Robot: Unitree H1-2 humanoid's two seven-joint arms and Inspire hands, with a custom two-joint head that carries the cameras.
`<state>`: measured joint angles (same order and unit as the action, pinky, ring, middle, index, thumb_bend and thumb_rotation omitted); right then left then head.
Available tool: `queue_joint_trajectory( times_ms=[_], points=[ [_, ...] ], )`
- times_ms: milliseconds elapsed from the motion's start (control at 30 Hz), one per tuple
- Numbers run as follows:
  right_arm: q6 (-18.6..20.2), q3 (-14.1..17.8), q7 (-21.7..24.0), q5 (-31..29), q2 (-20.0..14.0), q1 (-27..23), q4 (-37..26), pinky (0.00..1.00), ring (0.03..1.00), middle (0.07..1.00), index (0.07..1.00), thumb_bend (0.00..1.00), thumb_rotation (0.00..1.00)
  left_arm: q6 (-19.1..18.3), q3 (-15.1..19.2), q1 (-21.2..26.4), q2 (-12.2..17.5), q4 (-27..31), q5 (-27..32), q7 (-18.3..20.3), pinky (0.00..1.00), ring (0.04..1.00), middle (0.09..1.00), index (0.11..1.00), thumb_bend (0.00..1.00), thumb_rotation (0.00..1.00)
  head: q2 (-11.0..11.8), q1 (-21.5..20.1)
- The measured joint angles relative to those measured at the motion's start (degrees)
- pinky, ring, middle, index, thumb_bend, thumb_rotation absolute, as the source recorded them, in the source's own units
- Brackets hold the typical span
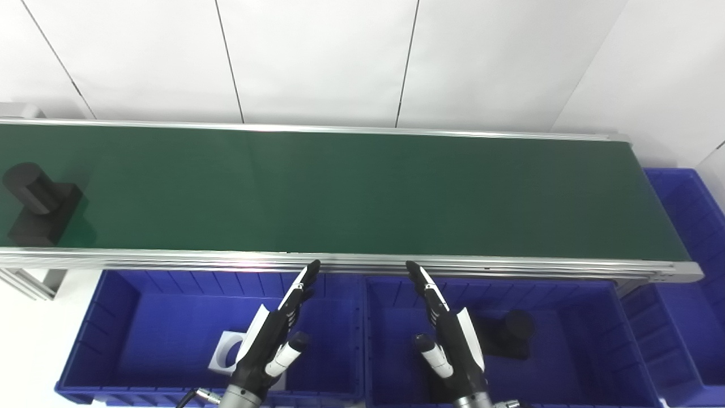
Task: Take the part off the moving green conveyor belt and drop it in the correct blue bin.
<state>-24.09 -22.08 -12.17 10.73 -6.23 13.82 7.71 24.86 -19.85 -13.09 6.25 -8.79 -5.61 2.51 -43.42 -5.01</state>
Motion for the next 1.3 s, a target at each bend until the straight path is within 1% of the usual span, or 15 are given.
queue_joint_trajectory(
  times_ms=[767, 867, 1033, 1300],
  points=[
    [0.00, 0.15, 0.24, -0.04, 0.04, 0.00, 0.02, 0.95, 0.961, 0.952, 0.941, 0.86, 1.00, 0.00, 0.03, 0.00, 0.02, -0.12, 0.06, 0.01, 0.96, 1.000, 1.000, 0.985, 0.84, 1.00, -0.09, -0.09],
    [0.00, 0.17, 0.26, -0.04, 0.05, 0.00, 0.02, 0.95, 0.960, 0.951, 0.940, 0.87, 1.00, 0.00, 0.03, 0.00, 0.02, -0.19, 0.08, 0.02, 0.97, 1.000, 1.000, 0.982, 0.85, 1.00, 0.00, -0.18],
    [0.00, 0.33, 0.82, 0.13, 0.14, 0.00, 0.02, 0.95, 0.964, 0.952, 0.942, 0.86, 1.00, 0.00, 0.04, 0.00, 0.03, -0.29, 0.14, 0.02, 0.96, 1.000, 1.000, 0.983, 0.84, 1.00, -0.09, -0.26],
    [0.00, 0.56, 1.01, 0.28, 0.28, 0.00, 0.02, 0.95, 0.966, 0.956, 0.941, 0.87, 1.00, 0.00, 0.05, 0.00, 0.04, -0.30, 0.17, 0.02, 0.95, 0.999, 1.000, 0.984, 0.84, 1.00, -0.09, -0.35]
  ],
)
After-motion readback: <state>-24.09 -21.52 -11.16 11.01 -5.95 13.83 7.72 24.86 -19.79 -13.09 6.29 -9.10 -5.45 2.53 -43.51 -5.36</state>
